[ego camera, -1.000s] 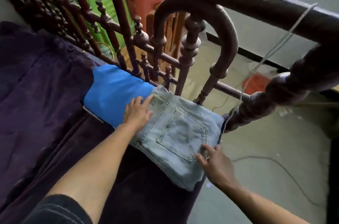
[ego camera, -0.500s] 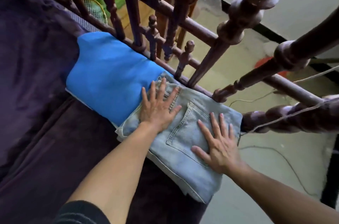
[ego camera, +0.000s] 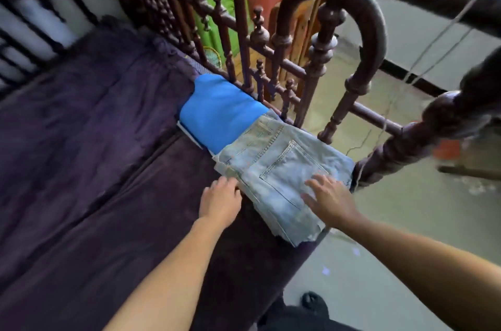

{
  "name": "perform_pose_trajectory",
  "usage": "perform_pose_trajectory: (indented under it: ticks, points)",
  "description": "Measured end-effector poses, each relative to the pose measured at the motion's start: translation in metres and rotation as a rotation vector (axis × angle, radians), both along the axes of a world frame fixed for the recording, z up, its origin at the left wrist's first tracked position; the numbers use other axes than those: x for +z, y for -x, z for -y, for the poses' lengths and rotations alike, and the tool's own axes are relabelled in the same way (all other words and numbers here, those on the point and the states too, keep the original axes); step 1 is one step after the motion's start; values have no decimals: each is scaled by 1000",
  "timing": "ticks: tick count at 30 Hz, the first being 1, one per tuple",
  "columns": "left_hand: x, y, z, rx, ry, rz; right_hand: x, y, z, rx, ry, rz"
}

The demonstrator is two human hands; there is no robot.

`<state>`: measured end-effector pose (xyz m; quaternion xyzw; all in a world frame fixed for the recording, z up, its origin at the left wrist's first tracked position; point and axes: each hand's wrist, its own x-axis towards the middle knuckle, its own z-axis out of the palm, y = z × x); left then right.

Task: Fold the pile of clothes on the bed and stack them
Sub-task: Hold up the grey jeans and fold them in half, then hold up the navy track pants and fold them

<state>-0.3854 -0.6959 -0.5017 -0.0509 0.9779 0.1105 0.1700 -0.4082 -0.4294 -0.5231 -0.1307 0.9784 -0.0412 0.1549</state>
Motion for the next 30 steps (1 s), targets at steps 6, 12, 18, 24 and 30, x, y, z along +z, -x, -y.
perform_pose_trajectory:
  ticks: [6,12,18,24,30]
  points:
    - [31,-182,13,353,-12,-18,33,-68,25,319,109,19]
    - [57,-357,17,645,6,-30,65,-155,91,634,199,21]
    - [82,-508,47,909,36,-110,100,-257,181,895,256,6]
    - [95,-663,94,1039,75,-134,117,-374,280,1088,219,-48]
    - [110,-812,152,1196,71,-68,119,-492,375,1172,198,-40]
